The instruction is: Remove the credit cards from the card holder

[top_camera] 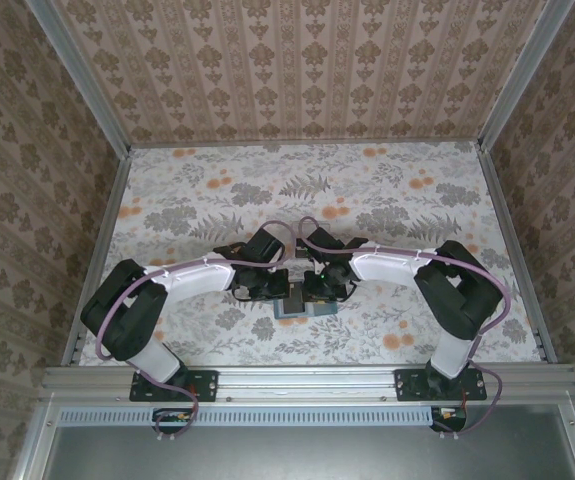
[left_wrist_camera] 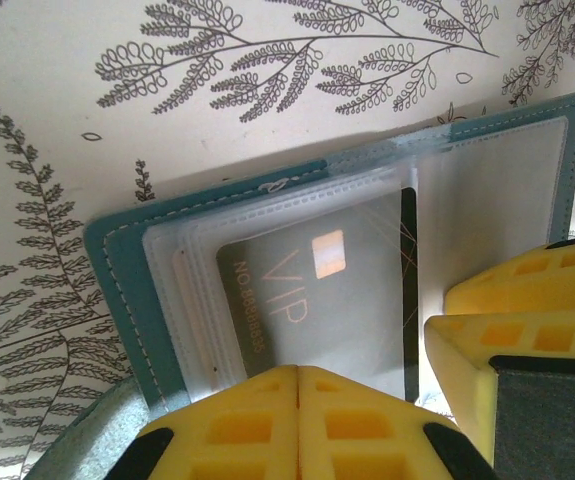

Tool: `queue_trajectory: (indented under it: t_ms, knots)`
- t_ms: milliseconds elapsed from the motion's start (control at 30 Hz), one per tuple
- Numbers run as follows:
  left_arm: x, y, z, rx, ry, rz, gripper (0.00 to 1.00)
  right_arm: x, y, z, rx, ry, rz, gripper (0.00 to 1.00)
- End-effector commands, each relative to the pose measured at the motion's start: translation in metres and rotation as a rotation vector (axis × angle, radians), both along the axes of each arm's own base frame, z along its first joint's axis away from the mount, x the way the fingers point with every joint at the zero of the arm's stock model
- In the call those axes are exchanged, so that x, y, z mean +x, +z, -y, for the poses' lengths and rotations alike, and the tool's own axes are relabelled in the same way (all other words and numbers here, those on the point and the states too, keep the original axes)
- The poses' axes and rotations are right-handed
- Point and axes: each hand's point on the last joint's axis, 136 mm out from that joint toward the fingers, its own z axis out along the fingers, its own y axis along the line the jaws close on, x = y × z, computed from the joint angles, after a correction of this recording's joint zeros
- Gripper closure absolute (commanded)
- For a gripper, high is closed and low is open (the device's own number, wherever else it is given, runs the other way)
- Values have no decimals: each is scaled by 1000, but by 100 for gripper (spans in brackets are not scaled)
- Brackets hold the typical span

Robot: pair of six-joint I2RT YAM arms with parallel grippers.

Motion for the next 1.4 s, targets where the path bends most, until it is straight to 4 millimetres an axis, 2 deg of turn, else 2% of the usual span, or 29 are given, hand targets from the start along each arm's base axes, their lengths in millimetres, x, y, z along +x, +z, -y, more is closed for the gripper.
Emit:
queue_trajectory:
  t_ms: [0, 233, 633, 867, 967, 1100, 1367]
  knots:
    - [-4, -4, -6, 32, -1, -10, 91, 4, 7, 3, -9, -3, 27, 74]
    - [-5, -8, -14, 84, -11, -9, 91, 14, 31, -17, 115, -21, 48, 77]
    - [-7, -14, -16, 97, -17, -20, 92, 22, 24, -34, 227, -43, -1, 83]
    - [-8, -17, -19, 118, -20, -22, 92, 22, 13, -32, 207, -45, -21, 82]
    - [-9, -19, -21, 127, -20, -26, 92, 21, 8, -27, 174, -50, -22, 79]
    - [-9, -22, -23, 139, -20, -31, 92, 21, 8, -19, 135, -49, -10, 69]
    - [-11, -26, -25, 155, -25, -43, 92, 21, 17, -12, 109, -45, 19, 64]
